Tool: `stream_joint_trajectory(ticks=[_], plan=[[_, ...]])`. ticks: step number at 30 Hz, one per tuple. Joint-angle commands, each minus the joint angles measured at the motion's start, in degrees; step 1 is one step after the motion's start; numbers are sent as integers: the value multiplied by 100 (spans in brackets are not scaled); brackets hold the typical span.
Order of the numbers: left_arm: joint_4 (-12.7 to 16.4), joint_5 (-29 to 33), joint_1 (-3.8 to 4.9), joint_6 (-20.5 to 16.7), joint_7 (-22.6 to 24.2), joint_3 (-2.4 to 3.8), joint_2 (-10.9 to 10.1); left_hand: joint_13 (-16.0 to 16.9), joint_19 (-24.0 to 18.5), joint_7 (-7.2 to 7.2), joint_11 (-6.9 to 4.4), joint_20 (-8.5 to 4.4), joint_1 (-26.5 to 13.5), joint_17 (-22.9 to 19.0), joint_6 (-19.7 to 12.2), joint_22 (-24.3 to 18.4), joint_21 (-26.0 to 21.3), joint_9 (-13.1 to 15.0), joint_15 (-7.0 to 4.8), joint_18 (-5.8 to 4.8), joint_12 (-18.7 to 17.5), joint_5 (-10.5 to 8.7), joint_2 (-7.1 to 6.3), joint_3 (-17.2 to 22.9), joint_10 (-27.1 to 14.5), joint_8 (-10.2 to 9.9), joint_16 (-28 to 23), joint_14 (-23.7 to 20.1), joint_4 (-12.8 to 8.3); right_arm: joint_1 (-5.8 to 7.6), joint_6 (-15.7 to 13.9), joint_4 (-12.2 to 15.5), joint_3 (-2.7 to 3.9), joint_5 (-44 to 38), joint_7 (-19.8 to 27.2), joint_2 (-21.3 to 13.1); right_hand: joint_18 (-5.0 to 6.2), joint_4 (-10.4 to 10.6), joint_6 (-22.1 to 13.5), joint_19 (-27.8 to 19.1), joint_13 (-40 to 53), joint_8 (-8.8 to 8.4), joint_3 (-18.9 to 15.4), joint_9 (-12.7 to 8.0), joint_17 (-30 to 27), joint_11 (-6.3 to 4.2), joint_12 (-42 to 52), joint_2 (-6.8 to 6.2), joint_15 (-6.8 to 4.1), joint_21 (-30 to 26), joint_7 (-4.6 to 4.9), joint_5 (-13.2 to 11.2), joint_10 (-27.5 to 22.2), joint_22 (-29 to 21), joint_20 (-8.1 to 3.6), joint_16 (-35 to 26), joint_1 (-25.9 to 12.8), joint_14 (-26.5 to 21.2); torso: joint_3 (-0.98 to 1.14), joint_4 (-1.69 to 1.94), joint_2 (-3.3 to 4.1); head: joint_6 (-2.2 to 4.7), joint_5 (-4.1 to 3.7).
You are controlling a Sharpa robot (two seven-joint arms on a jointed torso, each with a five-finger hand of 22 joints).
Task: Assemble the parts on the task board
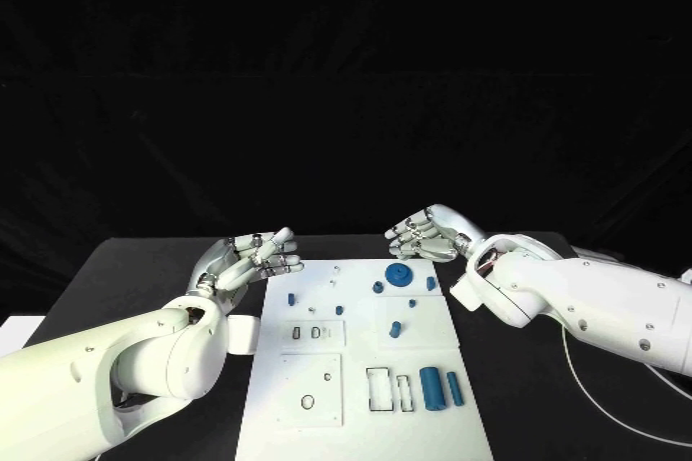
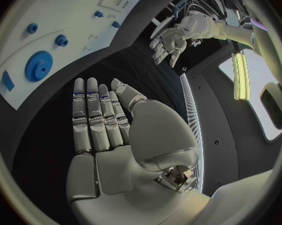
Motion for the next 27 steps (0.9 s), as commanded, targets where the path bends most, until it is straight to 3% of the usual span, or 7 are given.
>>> stream_joint_trajectory(ticks=[1, 7, 11, 13, 16, 18, 27], plan=[[138, 43, 8, 299, -8, 15, -30, -10, 47, 10, 6, -12, 51, 10, 38, -14, -35, -9, 13, 61, -44, -20, 27, -3, 36, -44, -44, 6, -37, 39, 602, -8, 7, -1958, -786, 39, 70, -8, 260, 899, 3, -93, 54, 7, 188, -147, -72, -220, -300, 862, -119, -118, 292, 416, -383, 230, 57, 913, -18, 73, 186, 34, -61], [335, 155, 19, 351, -32, 42, -87, -14, 76, 21, 17, -7, 53, 23, 33, -36, -69, -14, 23, 60, -97, -20, 41, -31, 30, -86, -106, -6, -61, 139, 1001, 6, 16, -3319, -1389, 131, 61, 74, 230, 1448, 3, -125, 64, -3, 506, -238, -72, -337, -481, 1836, -179, -225, 255, 966, -574, 614, -50, 1676, -44, 133, 346, 92, -137], [406, 176, 25, 377, -39, 53, -101, -15, 85, 23, 19, -6, 56, 26, 31, -41, -75, -14, 24, 60, -110, -19, 44, -36, 28, -96, -119, -7, -68, 164, 1097, 46, 19, -3862, -1636, 176, 67, 160, 231, 1553, 5, -125, 195, -1, 936, -283, -70, -424, -536, 2416, -224, -289, 270, 1321, -629, 1285, -164, 1757, -57, 142, 436, 122, -165], [424, 180, 26, 392, -45, 55, -99, -15, 93, 24, 20, -6, 56, 29, 30, -44, -79, -15, 26, 60, -118, -20, 45, -42, 26, -103, -128, -8, -72, 172, 1187, 70, 20, -4085, -1750, 189, 46, 218, 245, 1542, 7, -123, 267, 2, 1171, -303, -68, -485, -549, 2735, -224, -318, 294, 1577, -629, 1672, -223, 1804, -65, 150, 458, 106, -186], [446, 184, 27, 406, -53, 58, -101, -15, 100, 26, 22, -5, 54, 31, 29, -46, -82, -15, 27, 60, -126, -20, 46, -48, 25, -109, -137, -9, -75, 179, 1342, 105, 21, -4310, -1877, 198, -63, 333, 252, 1660, 9, -131, 372, 0, 1517, -334, -66, -615, -550, 3676, -249, -422, 263, 2646, -635, 2238, -291, 1748, -75, 163, 493, 79, -214], [458, 186, 27, 412, -56, 60, -107, -16, 108, 29, 25, -4, 53, 34, 27, -50, -88, -15, 28, 60, -137, -20, 48, -55, 22, -118, -149, -11, -80, 182, 1413, 114, 21, -4404, -1929, 211, -92, 422, 244, 1598, 16, -136, 437, -1, 1664, -312, -46, -692, -540, 4024, -251, -441, 198, 3010, -618, 2441, -300, 1704, -82, 167, 509, 73, -217], [487, 188, 29, 413, -72, 65, -128, -17, 125, 38, 31, -2, 50, 43, 21, -60, -102, -16, 33, 59, -163, -19, 54, -71, 15, -139, -175, -12, -91, 184, 1562, 88, 22, -4541, -1971, 301, -140, 609, 296, 1522, 11, -116, 546, 8, 1857, -306, -57, -763, -544, 4515, -278, -441, 134, 3533, -582, 2719, -263, 1642, -82, 206, 562, 48, -227]])
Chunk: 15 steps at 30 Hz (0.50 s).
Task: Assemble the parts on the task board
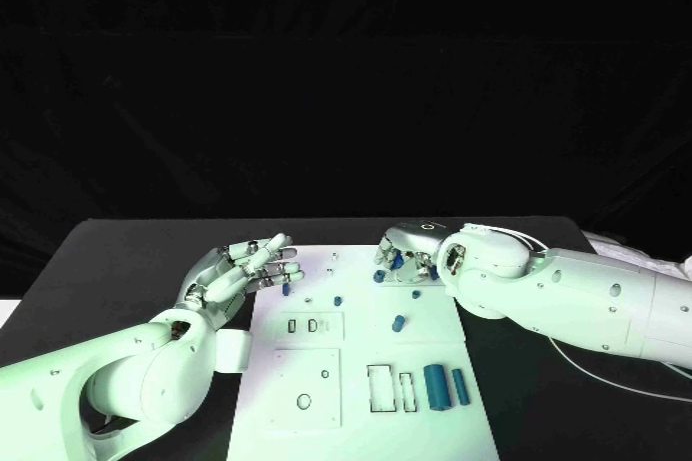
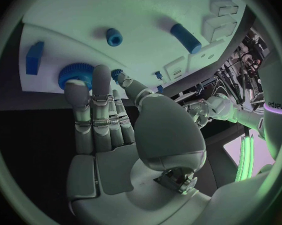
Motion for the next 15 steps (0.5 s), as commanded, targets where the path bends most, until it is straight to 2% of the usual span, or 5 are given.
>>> stream_joint_trajectory(ticks=[1, 9, 12, 15], plan=[[29, 26, 9, 137, 3, 8, -1, -5, 43, 38, 31, -2, 27, 8, 21, -9, -25, -8, 33, 61, -37, -19, 30, -7, 15, -35, -25, -12, -28, 2, 282, 2, 2, -339, -155, 27, -58, 52, 22, 9, 4, -9, 23, 10, 43, -30, 2, -47, -25, 136, -34, -5, 15, 167, -1, 68, 21, 123, 0, 29, 36, -21, -1], [29, 27, 10, 129, -19, 10, 0, -5, 51, 44, 36, 0, 25, 12, 17, -14, -33, -8, 35, 61, -51, -19, 34, -15, 10, -47, -37, -11, -33, 2, 325, -20, 2, -347, -131, 82, -117, 182, 130, 90, 4, 2, 151, 20, 159, -49, 3, -40, -48, 502, -67, 1, 113, 619, -7, 269, 37, 119, 3, 38, 59, -28, 15], [33, 27, 12, 128, -25, 10, -1, -6, 57, 50, 40, 1, 26, 17, 13, -19, -41, -9, 37, 60, -63, -18, 39, -21, 5, -57, -48, -10, -39, 2, 386, -42, 2, -348, -149, 111, -219, 281, 194, 308, 10, 0, 239, 21, 281, -63, 9, -68, -63, 958, -71, 3, 214, 1279, -13, 506, 37, 170, 5, 40, 69, -41, 27], [39, 27, 14, 131, -32, 11, -1, -6, 57, 50, 40, 1, 26, 17, 13, -19, -41, -9, 37, 60, -63, -18, 39, -21, 5, -57, -48, -10, -39, 1, 438, -57, 2, -349, -159, 136, -267, 354, 231, 395, 10, -4, 290, 21, 566, -70, 1, -108, -64, 1189, -78, 0, 260, 1607, -15, 828, 35, 175, 3, 50, 77, -67, 31]])
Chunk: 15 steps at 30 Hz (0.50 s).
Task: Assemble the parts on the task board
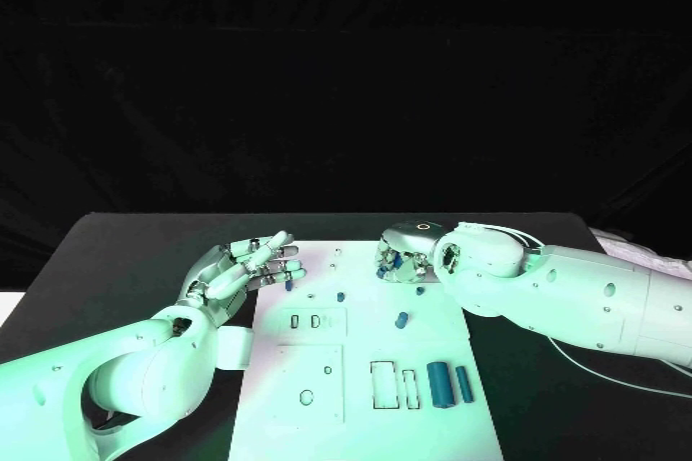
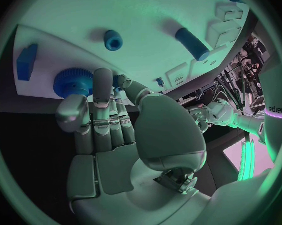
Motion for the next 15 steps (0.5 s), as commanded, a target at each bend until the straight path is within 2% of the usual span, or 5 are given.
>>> stream_joint_trajectory(ticks=[1, 5, 8, 12, 15], plan=[[27, 15, 11, 122, 0, 7, 3, -6, 58, 30, 40, 1, 26, 9, -7, -5, -20, -9, 37, 61, -30, -18, 39, 2, 5, -15, -33, -9, -16, 1, 223, -18, 2, -126, -66, 35, -94, 58, 66, 68, 6, 0, 30, 8, 210, -18, 3, -79, -42, 144, -2, -1, 65, 204, 10, 230, 6, 155, -1, 15, 17, -22, 6], [28, 15, 13, 121, -9, 7, 2, -6, 58, 30, 40, 1, 26, 9, -7, -5, -20, -9, 37, 61, -30, -18, 39, 2, 5, -15, -33, -9, -16, 1, 216, -29, 2, -126, -59, 55, -119, 118, 150, 112, 11, 21, 91, 21, 445, -38, 13, -49, -56, 271, -23, 9, 135, 385, 5, 476, 24, 157, -3, 15, 22, -45, 14], [25, 15, 14, 117, -16, 7, -4, -7, 62, 33, 43, 2, 27, 13, -10, -8, -25, -9, 38, 60, -38, -17, 43, -1, 2, -22, -40, -7, -20, 0, 43, -17, 2, -126, -22, 47, -180, 153, 348, 257, 32, 89, 226, 64, 904, -87, 57, 56, -101, 503, -72, 20, 324, 762, -23, 921, 119, 210, -2, 11, 23, -58, 12], [11, 15, 15, 109, -28, 7, -9, -7, 67, 38, 46, 3, 31, 17, -13, -12, -31, -10, 40, 60, -48, -18, 46, -5, -3, -30, -47, -4, -27, 0, -453, 30, 4, -101, 65, 7, -225, 188, 522, 357, 51, 143, 340, 114, 1250, -142, 81, 140, -132, 680, -101, 134, 519, 1036, -57, 1276, 183, 221, -2, 9, 27, -63, 12], [-1, 15, 15, 103, -40, 7, -9, -7, 73, 45, 51, 4, 33, 22, -19, -17, -39, -10, 42, 60, -59, -18, 49, -11, -10, -42, -57, -1, -35, -1, -837, 71, 8, -61, 91, -1, -236, 283, 581, 364, 57, 144, 337, 148, 1366, -171, 58, 109, -147, 747, -127, 89, 614, 1120, -72, 1432, 105, 185, -3, 12, 32, -52, 21]])
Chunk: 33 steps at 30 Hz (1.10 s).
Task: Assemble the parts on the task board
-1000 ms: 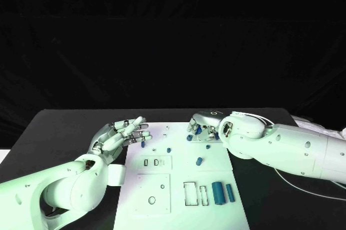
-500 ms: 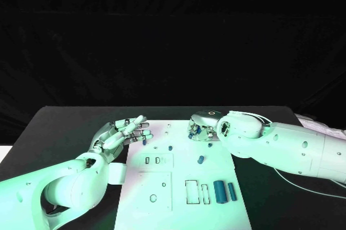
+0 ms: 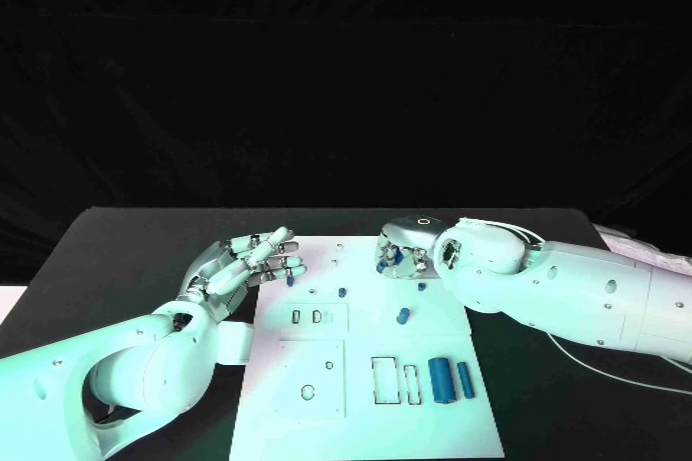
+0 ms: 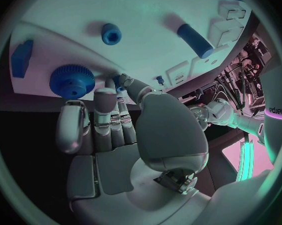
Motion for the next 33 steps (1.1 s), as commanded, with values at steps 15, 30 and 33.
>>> stream_joint_trajectory(ticks=[15, 30, 33], plan=[[-8, 10, 8, 141, -35, 6, -5, -8, 38, 25, 35, 6, 17, 11, -4, -16, -50, -5, 45, 60, -40, -17, 33, -17, 3, -34, -43, 1, -48, -30, -1267, -321, 11, 12, -179, 544, -61, 132, 74, 22, -7, 8, 41, 140, 57, 2, -37, 64, -27, 63, -27, 43, 70, 73, -16, 127, -40, 138, -3, 12, 34, 61, 5], [38, 10, 8, 172, -57, 6, -34, -7, 42, 24, 36, 8, 30, 15, -1, -24, -63, -3, 48, 60, -48, -16, 41, -18, 5, -42, -61, -3, -65, -112, -1103, -812, 10, -207, -277, 1065, -63, 151, 66, 17, -10, -6, 47, 146, 72, 12, -48, 50, -21, 75, -13, 41, 61, 86, -12, 155, -53, 127, -5, 20, 45, 17, 42], [39, 10, 8, 175, -59, 6, -37, -7, 42, 24, 36, 8, 30, 16, -1, -24, -64, -3, 48, 60, -48, -16, 41, -19, 5, -42, -62, -4, -65, -122, -1138, -878, 10, -282, -312, 1115, -63, 155, 63, 17, -11, -10, 48, 147, 71, 14, -50, 47, -19, 77, -11, 43, 57, 89, -11, 159, -56, 125, -7, 15, 38, 18, 59]])
